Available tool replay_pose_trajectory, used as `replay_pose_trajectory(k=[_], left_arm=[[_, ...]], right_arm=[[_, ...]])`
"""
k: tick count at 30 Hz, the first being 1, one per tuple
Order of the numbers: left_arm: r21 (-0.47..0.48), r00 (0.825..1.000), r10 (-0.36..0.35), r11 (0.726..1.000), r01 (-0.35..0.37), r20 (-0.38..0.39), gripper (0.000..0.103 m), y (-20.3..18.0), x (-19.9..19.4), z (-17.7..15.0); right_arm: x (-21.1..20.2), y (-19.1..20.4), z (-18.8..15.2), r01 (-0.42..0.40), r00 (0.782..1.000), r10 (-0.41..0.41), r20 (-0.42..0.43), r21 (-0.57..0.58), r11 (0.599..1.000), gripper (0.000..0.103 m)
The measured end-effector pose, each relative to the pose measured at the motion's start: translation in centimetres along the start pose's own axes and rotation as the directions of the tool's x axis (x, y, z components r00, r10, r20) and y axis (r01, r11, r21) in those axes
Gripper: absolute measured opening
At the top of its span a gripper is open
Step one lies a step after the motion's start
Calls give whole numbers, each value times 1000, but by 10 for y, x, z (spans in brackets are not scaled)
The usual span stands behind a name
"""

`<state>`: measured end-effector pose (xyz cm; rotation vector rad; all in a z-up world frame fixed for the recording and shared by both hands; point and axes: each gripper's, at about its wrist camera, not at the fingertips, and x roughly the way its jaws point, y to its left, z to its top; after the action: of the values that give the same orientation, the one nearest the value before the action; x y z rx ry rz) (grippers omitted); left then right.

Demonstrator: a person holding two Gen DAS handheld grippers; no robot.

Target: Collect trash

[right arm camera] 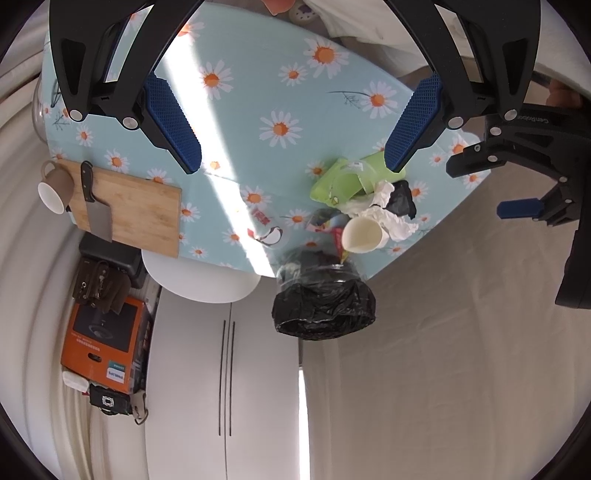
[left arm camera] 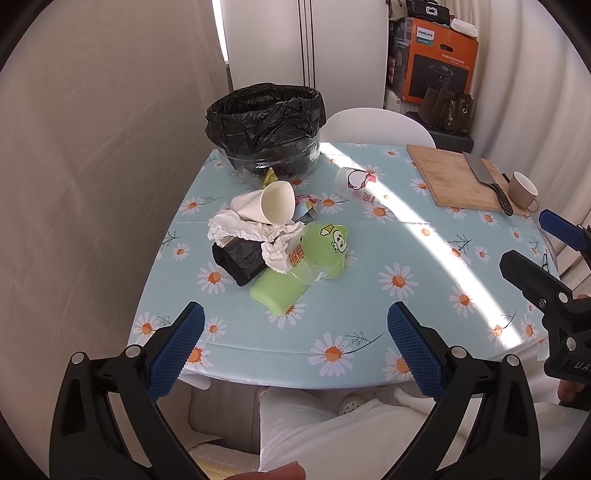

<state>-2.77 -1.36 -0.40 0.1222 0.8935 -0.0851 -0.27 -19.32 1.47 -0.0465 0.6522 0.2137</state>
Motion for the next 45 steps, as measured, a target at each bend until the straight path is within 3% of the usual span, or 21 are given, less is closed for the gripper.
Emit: replay_pose_trajectory(k=[19,29,34,41,45], left_arm=[[-23,1000,27,999,-27,0,97,-3,-5,-2],[-41,999,40,998,-42,-27,97,5,8,10],[-63,998,-3,998,-1,-64,97,17,23,24],[-111,995,-57,993,48,-79,97,38,50,51],[-103,995,-53,994,45,-81,97,45,68,67]], right_arm=[[-8,-10,2,-13,999,13,36,3,1000,95],[17,-14,8,-38,998,40,-49,37,999,95],[43,-19,15,-50,990,59,-129,70,996,95],[78,-27,33,-82,979,96,-180,85,993,95],[100,-32,42,-89,972,107,-209,93,992,94]])
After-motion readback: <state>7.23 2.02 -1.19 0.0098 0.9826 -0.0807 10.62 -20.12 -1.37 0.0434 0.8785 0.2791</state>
